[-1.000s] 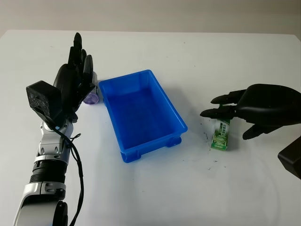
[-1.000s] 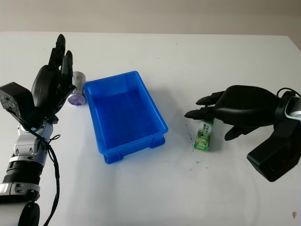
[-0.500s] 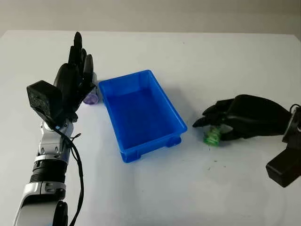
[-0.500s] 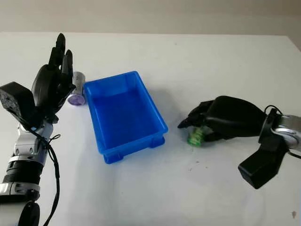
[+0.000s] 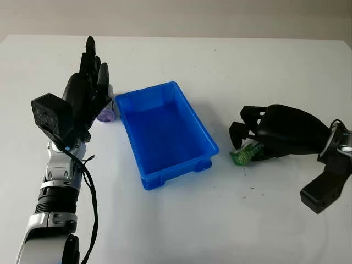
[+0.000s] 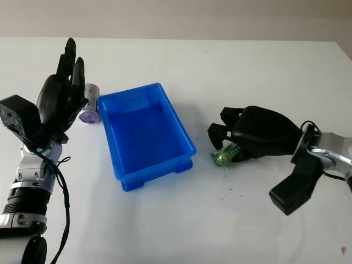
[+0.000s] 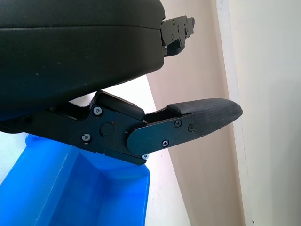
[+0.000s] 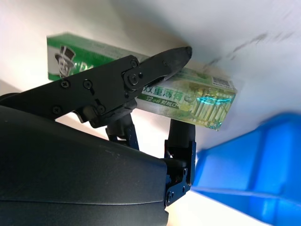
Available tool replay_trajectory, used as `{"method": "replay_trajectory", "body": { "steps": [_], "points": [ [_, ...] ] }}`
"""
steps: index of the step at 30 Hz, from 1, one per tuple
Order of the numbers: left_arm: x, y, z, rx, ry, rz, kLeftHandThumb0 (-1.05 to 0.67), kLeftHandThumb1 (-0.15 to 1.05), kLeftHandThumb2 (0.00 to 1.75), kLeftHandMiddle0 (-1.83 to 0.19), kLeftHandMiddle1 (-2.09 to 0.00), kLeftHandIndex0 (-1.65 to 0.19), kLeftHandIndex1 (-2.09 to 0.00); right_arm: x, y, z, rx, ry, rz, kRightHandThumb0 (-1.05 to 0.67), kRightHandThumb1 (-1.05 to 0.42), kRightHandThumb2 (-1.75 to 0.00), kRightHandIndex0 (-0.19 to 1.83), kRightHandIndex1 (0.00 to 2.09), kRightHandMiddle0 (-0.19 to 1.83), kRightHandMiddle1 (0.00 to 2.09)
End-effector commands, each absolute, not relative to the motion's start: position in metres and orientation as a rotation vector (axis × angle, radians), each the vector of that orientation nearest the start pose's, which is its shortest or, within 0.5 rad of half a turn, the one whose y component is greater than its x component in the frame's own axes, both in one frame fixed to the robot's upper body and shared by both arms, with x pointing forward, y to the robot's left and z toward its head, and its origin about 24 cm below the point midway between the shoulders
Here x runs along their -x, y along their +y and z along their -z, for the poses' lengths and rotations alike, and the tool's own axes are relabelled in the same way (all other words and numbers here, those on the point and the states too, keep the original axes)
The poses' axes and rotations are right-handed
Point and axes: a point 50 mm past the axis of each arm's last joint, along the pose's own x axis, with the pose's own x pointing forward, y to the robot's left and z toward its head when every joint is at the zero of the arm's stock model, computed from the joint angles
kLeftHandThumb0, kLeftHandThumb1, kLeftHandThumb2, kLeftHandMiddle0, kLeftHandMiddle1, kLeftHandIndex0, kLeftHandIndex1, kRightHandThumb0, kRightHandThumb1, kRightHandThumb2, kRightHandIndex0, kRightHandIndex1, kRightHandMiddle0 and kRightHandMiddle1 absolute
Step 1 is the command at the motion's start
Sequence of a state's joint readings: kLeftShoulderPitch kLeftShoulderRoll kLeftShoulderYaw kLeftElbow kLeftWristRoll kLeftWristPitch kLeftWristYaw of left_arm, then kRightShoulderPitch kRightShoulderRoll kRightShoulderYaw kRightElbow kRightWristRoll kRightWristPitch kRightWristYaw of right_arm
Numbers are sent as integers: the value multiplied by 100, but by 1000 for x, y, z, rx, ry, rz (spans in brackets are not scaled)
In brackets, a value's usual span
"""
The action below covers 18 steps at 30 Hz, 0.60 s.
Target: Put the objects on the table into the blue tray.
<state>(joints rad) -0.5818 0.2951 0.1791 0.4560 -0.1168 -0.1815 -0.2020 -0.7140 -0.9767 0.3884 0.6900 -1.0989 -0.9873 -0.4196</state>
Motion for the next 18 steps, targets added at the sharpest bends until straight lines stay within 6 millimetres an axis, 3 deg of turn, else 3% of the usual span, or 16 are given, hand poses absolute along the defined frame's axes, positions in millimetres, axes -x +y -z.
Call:
{"method": "replay_trajectory", "body": {
  "steps": [1,7,10,14,18],
  "points": [
    [-353,211,-150,-131,-347,75,-81,105,67,19,0,19,0,-321,-247,-160,1769,-799,-579,-47,-104,-12,91,209,69,209],
    [-353,210,-149,-128,-346,74,-81,105,67,19,0,19,0,-342,-238,-181,1693,-880,-331,-47,-102,-6,95,209,75,209],
    [-352,210,-149,-132,-350,72,-81,105,67,19,0,19,0,-345,-236,-186,1676,-900,-286,-47,-100,-5,98,209,81,209],
    [-352,211,-149,-141,-348,67,-81,105,68,19,0,19,0,-357,-213,-216,1561,-1010,-158,-45,-95,-4,102,209,88,209],
    [-351,212,-149,-152,-350,61,-81,105,69,19,0,19,0,-362,-198,-234,1478,-1065,-94,-42,-95,-5,112,209,97,209]
  ]
}}
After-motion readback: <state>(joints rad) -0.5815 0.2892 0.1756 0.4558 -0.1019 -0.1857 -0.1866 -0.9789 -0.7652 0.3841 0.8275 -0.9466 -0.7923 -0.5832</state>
